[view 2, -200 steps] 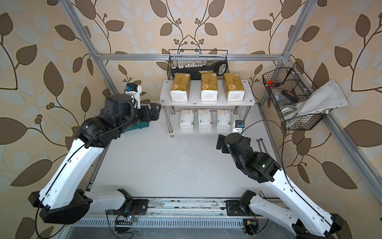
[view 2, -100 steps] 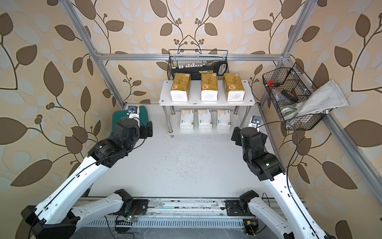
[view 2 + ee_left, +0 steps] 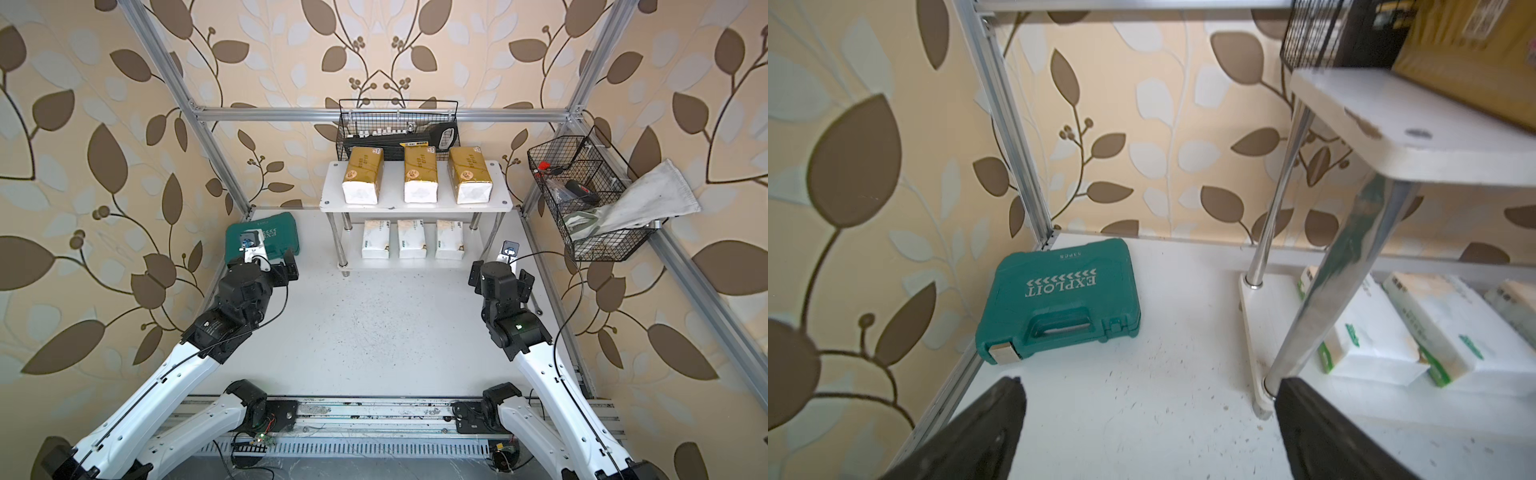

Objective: Place the tissue boxes on the shelf by color
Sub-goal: Reset both arms

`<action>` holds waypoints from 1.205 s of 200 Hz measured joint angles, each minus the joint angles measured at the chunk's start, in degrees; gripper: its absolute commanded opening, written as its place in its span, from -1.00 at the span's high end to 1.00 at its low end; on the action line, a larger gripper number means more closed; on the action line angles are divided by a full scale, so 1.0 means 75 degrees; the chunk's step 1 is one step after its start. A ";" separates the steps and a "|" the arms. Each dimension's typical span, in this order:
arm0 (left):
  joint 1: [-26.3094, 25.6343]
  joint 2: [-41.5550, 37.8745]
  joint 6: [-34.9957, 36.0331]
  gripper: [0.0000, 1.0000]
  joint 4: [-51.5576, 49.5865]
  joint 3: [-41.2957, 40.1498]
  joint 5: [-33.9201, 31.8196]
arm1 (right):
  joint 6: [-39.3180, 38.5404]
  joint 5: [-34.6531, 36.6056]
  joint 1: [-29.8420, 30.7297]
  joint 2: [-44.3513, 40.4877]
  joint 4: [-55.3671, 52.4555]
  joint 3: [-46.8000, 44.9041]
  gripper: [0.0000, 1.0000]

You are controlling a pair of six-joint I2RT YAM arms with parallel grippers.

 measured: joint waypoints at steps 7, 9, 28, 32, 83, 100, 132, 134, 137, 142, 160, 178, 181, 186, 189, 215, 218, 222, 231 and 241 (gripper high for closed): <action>0.0085 -0.0187 0.0032 -0.98 0.0347 -0.0160 0.0052 | 0.0000 0.0044 -0.0050 0.0143 0.0160 -0.0134 -0.98; 0.0108 -0.0236 0.0029 -0.98 0.0434 -0.0210 0.0079 | 0.0000 0.0052 -0.0064 0.0184 0.0207 -0.0172 -0.98; 0.0356 -0.0501 0.0146 -0.98 0.1166 -0.0539 0.0184 | -0.0009 0.0102 -0.0245 0.0571 0.0650 -0.0490 -0.98; 0.0411 -0.0507 0.0181 -0.98 0.1285 -0.0586 0.0207 | -0.0023 0.0119 -0.0297 0.0644 0.0758 -0.0560 -0.98; 0.1192 -0.0119 0.0970 -0.98 0.2256 -0.1480 0.0731 | -0.0262 0.0315 -0.0708 0.0994 0.2110 -0.1335 -0.98; 0.1629 0.0122 0.1142 -0.98 0.2390 -0.1906 0.0784 | -0.0376 0.0434 -0.0778 0.1215 0.2535 -0.1422 -0.98; 0.2489 0.0950 0.1180 -0.98 0.2436 -0.2366 0.0892 | -0.0589 0.0685 -0.0831 0.1684 0.3308 -0.1594 -0.98; 0.2527 0.1029 0.1186 -0.98 0.2442 -0.2366 0.0895 | -0.0600 0.0705 -0.0833 0.1722 0.3354 -0.1597 -0.98; 0.2573 0.1131 0.1198 -0.98 0.2474 -0.2366 0.0903 | -0.0612 0.0723 -0.0833 0.1784 0.3410 -0.1600 -0.98; 0.2652 0.1332 0.1230 -0.98 0.2541 -0.2369 0.0903 | -0.0638 0.0772 -0.0842 0.1909 0.3532 -0.1609 -0.98; 0.2789 0.1982 0.1332 -0.98 0.2865 -0.2422 0.0997 | -0.0726 0.0909 -0.0845 0.2430 0.4019 -0.1661 -0.98; 0.2786 0.2439 0.1329 -0.98 0.3206 -0.2559 0.1204 | -0.0796 0.1070 -0.0845 0.3008 0.4654 -0.1801 -0.98; 0.2789 0.2518 0.1323 -0.98 0.3279 -0.2585 0.1244 | -0.0807 0.1102 -0.0845 0.3130 0.4803 -0.1845 -0.98; 0.2789 0.2634 0.1320 -0.98 0.3383 -0.2626 0.1306 | -0.0836 0.1134 -0.0845 0.3319 0.5024 -0.1912 -0.98; 0.2789 0.2693 0.1314 -0.98 0.3439 -0.2646 0.1311 | -0.0842 0.1163 -0.0845 0.3413 0.5158 -0.1955 -0.98; 0.2798 0.3261 0.1198 -0.98 0.3864 -0.2859 0.1381 | -0.1157 0.1201 -0.0857 0.4237 0.6242 -0.2358 -0.98; 0.2809 0.3316 0.1183 -0.98 0.3902 -0.2879 0.1396 | -0.1180 0.1198 -0.0863 0.4284 0.6309 -0.2375 -0.98; 0.2836 0.3392 0.1154 -0.98 0.3934 -0.2903 0.1443 | -0.1207 0.1201 -0.0868 0.4331 0.6382 -0.2390 -0.98; 0.2841 0.3567 0.1122 -0.98 0.4022 -0.2932 0.1510 | -0.1256 0.1198 -0.0901 0.4366 0.6545 -0.2393 -0.98; 0.2897 0.3754 0.1087 -0.98 0.4124 -0.2938 0.1580 | -0.1268 0.1198 -0.0947 0.4351 0.6744 -0.2393 -0.98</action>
